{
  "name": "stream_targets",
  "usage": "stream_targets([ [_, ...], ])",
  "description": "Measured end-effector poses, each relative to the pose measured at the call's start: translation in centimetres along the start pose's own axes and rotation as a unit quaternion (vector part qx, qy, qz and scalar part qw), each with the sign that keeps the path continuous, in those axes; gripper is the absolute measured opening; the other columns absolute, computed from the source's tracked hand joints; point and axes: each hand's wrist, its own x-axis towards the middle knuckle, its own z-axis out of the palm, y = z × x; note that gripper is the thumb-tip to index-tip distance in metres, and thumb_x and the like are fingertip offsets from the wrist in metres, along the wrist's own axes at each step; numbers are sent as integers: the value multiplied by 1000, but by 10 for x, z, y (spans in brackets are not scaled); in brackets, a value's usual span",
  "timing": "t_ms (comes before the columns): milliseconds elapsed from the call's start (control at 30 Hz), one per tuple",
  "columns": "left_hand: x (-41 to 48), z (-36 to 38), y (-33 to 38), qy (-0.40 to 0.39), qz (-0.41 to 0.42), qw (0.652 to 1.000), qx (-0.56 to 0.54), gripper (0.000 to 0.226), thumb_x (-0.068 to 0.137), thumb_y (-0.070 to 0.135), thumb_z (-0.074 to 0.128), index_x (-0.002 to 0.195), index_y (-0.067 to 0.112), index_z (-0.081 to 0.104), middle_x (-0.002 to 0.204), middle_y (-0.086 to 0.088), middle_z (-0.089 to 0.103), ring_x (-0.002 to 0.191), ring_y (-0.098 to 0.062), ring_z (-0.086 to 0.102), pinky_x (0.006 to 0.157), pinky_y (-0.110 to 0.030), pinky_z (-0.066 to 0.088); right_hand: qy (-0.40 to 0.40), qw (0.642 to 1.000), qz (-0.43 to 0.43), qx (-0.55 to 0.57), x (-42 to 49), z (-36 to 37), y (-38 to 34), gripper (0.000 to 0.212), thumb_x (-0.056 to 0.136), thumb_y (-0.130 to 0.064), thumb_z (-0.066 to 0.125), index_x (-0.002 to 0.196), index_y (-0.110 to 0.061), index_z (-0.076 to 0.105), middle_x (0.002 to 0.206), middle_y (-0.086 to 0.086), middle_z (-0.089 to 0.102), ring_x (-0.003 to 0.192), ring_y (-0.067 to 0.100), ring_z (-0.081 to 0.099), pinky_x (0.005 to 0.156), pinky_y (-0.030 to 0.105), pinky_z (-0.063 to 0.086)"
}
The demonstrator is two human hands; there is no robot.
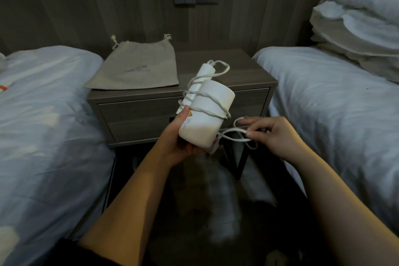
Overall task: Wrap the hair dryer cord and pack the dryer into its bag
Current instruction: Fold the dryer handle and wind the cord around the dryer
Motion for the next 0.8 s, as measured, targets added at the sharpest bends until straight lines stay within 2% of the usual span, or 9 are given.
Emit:
stream_targets([
  [100, -1, -3, 5, 0, 17, 1000, -22, 60, 67, 55, 56, 116, 22, 57, 98, -9, 73, 83, -31, 69, 64, -42, 57, 40, 972, 66, 222, 1, -5, 11, 26, 87, -1, 52, 66, -11, 64, 69, 3, 72, 70, 15, 67, 76, 26, 53],
  [200, -3, -5, 13, -4, 42, 999, -30, 54, 72, 60, 49, 108, 21, 61, 92, -9, 74, 75, -30, 70, 62, -38, 58, 91, 905, 126, 396, 7, -10, 18, 26, 96, -16, 38, 71, -11, 46, 43, -3, 49, 38, 10, 47, 56, 27, 53],
  [267, -7, -5, 18, -15, 58, 998, -26, 51, 81, 61, 39, 101, 21, 64, 88, -11, 75, 71, -30, 70, 61, -36, 55, 145, 932, 151, 296, 11, -9, 23, 27, 98, -15, 37, 73, -13, 46, 43, 0, 40, 36, 13, 35, 44, 26, 42],
  [333, -10, -3, 20, -34, 55, 998, -13, 52, 81, 62, 38, 99, 22, 66, 88, -10, 75, 70, -30, 70, 60, -35, 55, 151, 976, 118, 102, 13, 0, 25, 27, 96, -13, 43, 71, -12, 54, 48, 3, 42, 40, 16, 36, 43, 23, 35],
  [433, -12, 7, 17, -54, 59, 997, 2, 54, 72, 57, 43, 110, 24, 62, 97, -7, 74, 80, -30, 70, 65, -41, 59, -21, 988, 55, -140, 9, 12, 15, 37, 97, -21, 43, 69, -6, 61, 58, 7, 57, 52, 13, 49, 55, 23, 40],
  [533, -12, 16, 10, -53, 91, 994, 15, 45, 74, 50, 46, 108, 25, 62, 102, -4, 73, 93, -27, 68, 93, -54, 47, -202, 969, 92, -106, 0, 10, -3, 65, 93, -52, 24, 82, -11, 73, 79, 7, 71, 76, 15, 65, 77, 24, 46],
  [600, -12, 18, 7, -32, 100, 994, 25, 45, 71, 50, 49, 107, 25, 61, 112, -6, 70, 107, -30, 62, 103, -57, 38, -272, 955, 86, -77, -2, 8, -5, 62, 89, -60, 28, 91, -19, 75, 83, 6, 73, 86, 14, 66, 84, 25, 47],
  [700, -13, 17, 9, -25, 91, 995, 35, 56, 69, 52, 51, 118, 25, 56, 131, -9, 58, 123, -33, 52, 105, -57, 36, -256, 963, 33, -83, -1, 9, 1, 27, 87, -40, 57, 75, -21, 73, 77, 6, 70, 76, 10, 61, 78, 31, 46],
  [800, -17, 14, 14, -29, 103, 989, 100, 42, 73, 50, 52, 108, 28, 63, 113, 0, 70, 110, -23, 63, 93, -45, 50, -164, 985, 37, -41, 0, 3, -4, 27, 91, -20, 56, 67, -14, 65, 64, 1, 63, 58, 2, 55, 67, 18, 42],
])
